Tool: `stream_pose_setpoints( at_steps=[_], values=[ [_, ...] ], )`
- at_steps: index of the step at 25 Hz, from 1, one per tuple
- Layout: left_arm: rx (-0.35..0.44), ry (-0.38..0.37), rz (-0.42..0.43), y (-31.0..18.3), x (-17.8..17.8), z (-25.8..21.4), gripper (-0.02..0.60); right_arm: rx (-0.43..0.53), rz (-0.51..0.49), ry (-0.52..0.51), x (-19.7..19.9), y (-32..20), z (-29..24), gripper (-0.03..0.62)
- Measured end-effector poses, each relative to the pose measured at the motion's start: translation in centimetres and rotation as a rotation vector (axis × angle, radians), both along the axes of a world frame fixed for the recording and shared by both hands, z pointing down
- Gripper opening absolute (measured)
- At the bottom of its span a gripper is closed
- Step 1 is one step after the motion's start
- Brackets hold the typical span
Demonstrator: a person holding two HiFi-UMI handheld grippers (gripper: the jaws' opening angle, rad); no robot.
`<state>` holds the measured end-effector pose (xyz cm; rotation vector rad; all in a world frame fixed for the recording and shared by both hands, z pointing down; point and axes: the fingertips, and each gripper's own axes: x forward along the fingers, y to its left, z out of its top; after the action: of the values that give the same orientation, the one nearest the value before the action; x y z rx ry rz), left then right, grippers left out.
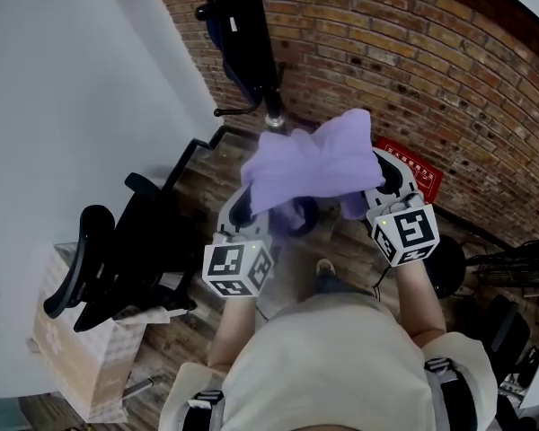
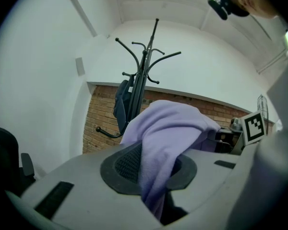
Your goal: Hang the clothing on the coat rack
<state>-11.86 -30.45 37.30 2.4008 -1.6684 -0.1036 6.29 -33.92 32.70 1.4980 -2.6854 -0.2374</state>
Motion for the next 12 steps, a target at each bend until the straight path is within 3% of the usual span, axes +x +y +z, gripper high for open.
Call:
stream_pose_setpoints(
  at_steps=[12],
  values=[
    [-0.013,-0.021,-0.124,-6.7,0.5,-0.1,0.052,-0.026,-0.12,0.001,0.0,-9.2,-0.2,0.051]
  ],
)
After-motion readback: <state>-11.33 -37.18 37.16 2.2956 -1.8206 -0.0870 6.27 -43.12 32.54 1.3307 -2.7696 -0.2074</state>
